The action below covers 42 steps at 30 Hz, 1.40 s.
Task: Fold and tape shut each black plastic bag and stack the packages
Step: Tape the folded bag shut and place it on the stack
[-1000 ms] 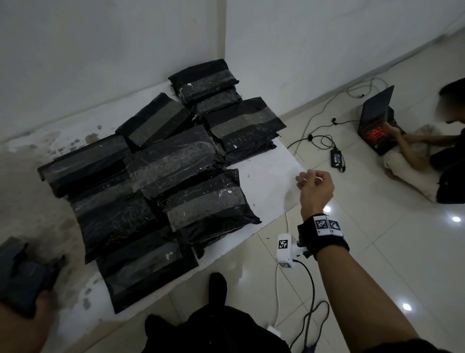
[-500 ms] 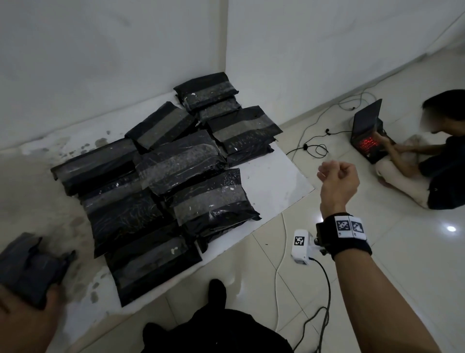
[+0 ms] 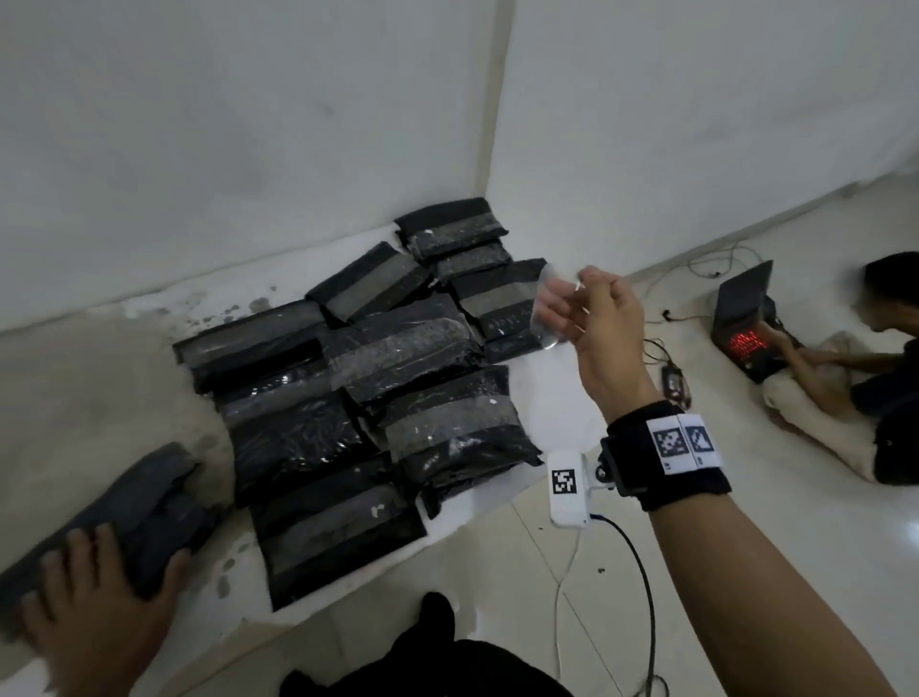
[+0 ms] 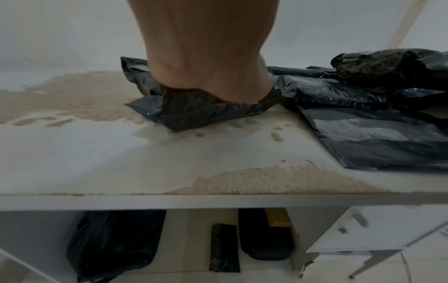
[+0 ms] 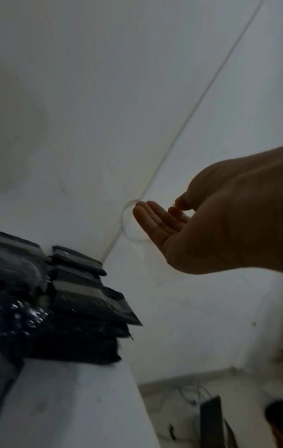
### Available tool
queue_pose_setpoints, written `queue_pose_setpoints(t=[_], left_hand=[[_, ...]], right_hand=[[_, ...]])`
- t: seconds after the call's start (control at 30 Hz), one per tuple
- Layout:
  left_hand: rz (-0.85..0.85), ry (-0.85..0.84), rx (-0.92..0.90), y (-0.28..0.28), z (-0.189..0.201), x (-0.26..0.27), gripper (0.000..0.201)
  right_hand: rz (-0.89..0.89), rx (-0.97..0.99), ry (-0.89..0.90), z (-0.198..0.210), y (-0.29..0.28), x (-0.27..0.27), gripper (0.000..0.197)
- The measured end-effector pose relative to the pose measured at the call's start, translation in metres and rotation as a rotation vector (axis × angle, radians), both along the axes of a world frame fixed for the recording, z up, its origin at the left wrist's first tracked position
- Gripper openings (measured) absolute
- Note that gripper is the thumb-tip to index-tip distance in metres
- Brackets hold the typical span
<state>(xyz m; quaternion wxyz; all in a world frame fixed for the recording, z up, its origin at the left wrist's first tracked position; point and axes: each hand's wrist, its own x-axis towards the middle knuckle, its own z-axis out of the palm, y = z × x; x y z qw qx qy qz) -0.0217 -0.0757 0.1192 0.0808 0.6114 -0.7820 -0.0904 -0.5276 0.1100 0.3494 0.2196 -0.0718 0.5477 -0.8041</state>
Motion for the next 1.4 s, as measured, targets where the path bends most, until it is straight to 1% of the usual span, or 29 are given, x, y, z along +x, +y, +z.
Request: queue_pose_setpoints(t=[0.03,0.07,0.13,0.2,0.27,0.33,0.4,0.47,0.53,0.57,0.6,0.63,0.7,0.77,0.83,0.9,0.97,1.03,1.1,1.17,1.23,1.3,1.33,1.4], left_hand=[[0.039,0.022,-0.033,0.008,0.022,-0.013,0.107],[0.040,0.009,-0.028,0.015,0.035,-0.018,0.108],[0.030,-0.050,0.019,0.018,0.044,-0.011,0.099],[-0.022,0.007,0.076,0.020,0.042,-0.006,0.087],[-0.063,0.034,0.028,0.021,0.043,0.003,0.080],[-0.069,0.101,0.030,0.017,0.046,0.007,0.075],[-0.037,0.183,0.019,0.013,0.052,0.008,0.066],[0.004,0.317,0.027,0.010,0.061,0.009,0.056],[0.069,0.543,0.104,0.004,0.074,0.009,0.039],[0.121,0.668,0.163,0.000,0.083,0.011,0.035],[0.176,0.801,0.244,-0.004,0.091,0.013,0.038],[0.238,0.929,0.314,-0.008,0.100,0.016,0.046],[0.326,1.097,0.407,-0.015,0.116,0.019,0.060],[0.346,1.174,0.477,-0.019,0.127,0.026,0.063],[0.338,1.209,0.534,-0.020,0.132,0.033,0.059],[0.284,1.208,0.549,-0.021,0.131,0.038,0.045],[0.250,1.181,0.512,-0.021,0.124,0.043,0.028],[0.275,1.191,0.477,-0.021,0.116,0.046,0.023],[0.304,1.216,0.445,-0.021,0.109,0.050,0.022],[0.333,1.230,0.439,-0.021,0.107,0.052,0.019],[0.336,1.223,0.443,-0.020,0.107,0.053,0.018],[0.339,1.221,0.458,-0.019,0.109,0.054,0.018],[0.333,1.214,0.460,-0.018,0.109,0.054,0.019],[0.323,1.194,0.455,-0.018,0.109,0.055,0.021]], right_hand=[[0.042,-0.010,-0.015,0.003,-0.011,0.012,0.014],[0.098,-0.008,-0.028,0.005,-0.026,0.028,0.015],[0.230,0.032,-0.033,0.006,-0.056,0.063,0.019],[0.347,0.056,-0.045,0.005,-0.082,0.102,0.022],[0.460,0.047,-0.072,0.000,-0.114,0.150,0.025],[0.561,0.073,-0.052,-0.010,-0.137,0.198,0.026],[0.653,0.132,0.018,-0.017,-0.152,0.240,0.028],[0.731,0.198,0.111,-0.028,-0.164,0.281,0.029],[0.789,0.233,0.258,-0.040,-0.172,0.311,0.030],[0.819,0.254,0.378,-0.049,-0.176,0.325,0.030],[0.848,0.273,0.513,-0.058,-0.178,0.336,0.028],[0.879,0.293,0.638,-0.067,-0.180,0.346,0.024],[0.920,0.328,0.860,-0.081,-0.181,0.362,0.016],[0.939,0.376,1.100,-0.093,-0.179,0.377,0.015],[0.945,0.404,1.279,-0.104,-0.178,0.388,0.019],[0.940,0.413,1.386,-0.113,-0.176,0.394,0.022],[0.946,0.416,1.467,-0.118,-0.175,0.395,0.031],[0.989,0.402,1.505,-0.119,-0.175,0.392,0.043],[0.990,0.390,1.539,-0.117,-0.174,0.387,0.044],[0.904,0.400,1.582,-0.113,-0.174,0.376,0.041],[0.816,0.461,1.576,-0.111,-0.176,0.361,0.045],[0.787,0.533,1.496,-0.110,-0.181,0.347,0.050],[0.808,0.571,1.404,-0.112,-0.183,0.342,0.049],[0.875,0.622,1.148,-0.117,-0.191,0.333,0.040]])
